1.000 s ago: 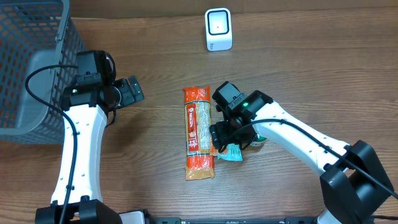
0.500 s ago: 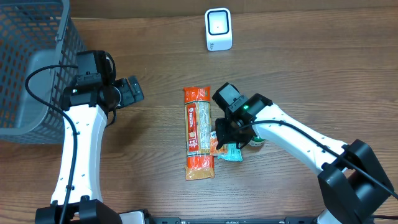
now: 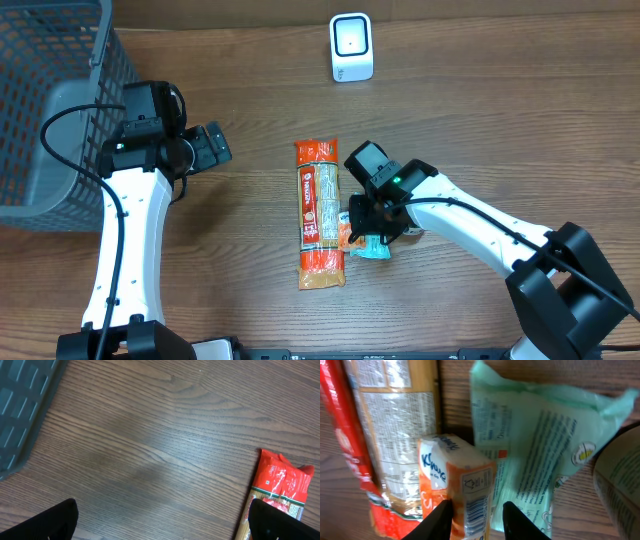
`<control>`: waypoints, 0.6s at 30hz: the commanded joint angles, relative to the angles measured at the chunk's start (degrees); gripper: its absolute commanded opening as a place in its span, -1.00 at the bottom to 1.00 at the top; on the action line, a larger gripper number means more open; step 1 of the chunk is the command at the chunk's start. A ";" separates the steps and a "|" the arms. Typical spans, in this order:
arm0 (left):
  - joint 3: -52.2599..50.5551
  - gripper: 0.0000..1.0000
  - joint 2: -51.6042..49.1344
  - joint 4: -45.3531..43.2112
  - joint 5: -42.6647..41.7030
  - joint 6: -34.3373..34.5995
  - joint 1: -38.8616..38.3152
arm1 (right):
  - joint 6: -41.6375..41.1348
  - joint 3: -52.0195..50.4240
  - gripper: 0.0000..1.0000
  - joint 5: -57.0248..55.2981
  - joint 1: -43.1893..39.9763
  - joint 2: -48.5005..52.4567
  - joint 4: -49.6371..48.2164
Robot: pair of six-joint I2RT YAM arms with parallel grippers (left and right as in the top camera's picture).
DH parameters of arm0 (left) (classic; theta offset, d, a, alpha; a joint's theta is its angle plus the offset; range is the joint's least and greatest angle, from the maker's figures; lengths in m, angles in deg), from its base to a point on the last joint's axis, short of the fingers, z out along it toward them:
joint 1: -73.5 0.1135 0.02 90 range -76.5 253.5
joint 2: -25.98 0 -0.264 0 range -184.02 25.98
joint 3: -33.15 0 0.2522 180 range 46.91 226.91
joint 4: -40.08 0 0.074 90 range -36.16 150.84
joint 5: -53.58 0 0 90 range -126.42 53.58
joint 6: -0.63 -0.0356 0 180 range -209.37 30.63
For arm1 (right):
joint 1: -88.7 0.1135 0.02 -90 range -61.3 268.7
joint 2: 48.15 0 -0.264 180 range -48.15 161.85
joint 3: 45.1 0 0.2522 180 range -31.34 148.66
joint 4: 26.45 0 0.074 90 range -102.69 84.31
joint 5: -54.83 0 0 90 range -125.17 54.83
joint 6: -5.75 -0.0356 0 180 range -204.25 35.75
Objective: Scan the item barcode
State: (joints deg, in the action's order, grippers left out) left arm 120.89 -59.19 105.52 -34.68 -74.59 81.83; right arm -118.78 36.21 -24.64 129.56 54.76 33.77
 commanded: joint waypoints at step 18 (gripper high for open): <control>0.26 1.00 0.00 -0.02 -0.24 -0.68 -0.07 | -3.67 -3.39 0.08 3.08 0.00 -0.66 -5.22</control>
State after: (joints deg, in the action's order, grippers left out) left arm 120.89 -59.19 105.55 -34.68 -74.59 81.83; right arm -121.55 34.14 -22.22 129.58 54.76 29.37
